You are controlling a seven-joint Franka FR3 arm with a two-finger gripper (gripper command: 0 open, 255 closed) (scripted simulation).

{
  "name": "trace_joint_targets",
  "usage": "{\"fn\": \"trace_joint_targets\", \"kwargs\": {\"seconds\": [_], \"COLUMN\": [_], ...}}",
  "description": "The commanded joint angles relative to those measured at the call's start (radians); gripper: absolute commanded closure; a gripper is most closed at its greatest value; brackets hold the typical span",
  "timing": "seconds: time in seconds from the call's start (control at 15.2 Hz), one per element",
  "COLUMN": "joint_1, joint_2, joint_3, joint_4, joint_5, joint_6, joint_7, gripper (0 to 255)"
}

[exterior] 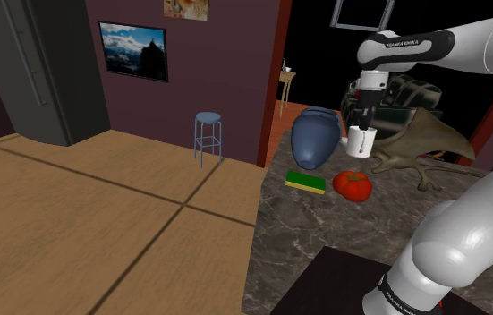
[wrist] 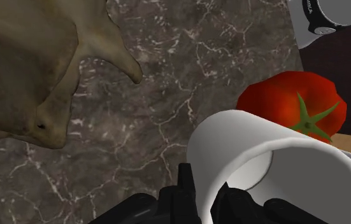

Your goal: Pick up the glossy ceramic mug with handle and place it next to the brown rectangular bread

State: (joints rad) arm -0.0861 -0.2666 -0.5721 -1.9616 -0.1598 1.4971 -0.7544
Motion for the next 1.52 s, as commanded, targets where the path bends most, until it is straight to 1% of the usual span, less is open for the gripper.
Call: {"fn": "trace_joint_targets", "kwargs": {"seconds": [0.0,0.73,1.39,1.45], "joint_1": [0.001,0.008,0.011,0.011], "joint_2": [0.004,0.035,0.094,0.094], "joint_3": [0.001,0.005,-0.005,-0.005], "joint_4": [0.031,0.206,0.399,0.401], "joint_5": [0.002,0.017,0.038,0.038], "joint_6": [-0.028,-0.176,-0.316,-0.317], "joint_7": [-0.003,-0.020,-0.049,-0.050], "gripper": [255,255,255,255]}}
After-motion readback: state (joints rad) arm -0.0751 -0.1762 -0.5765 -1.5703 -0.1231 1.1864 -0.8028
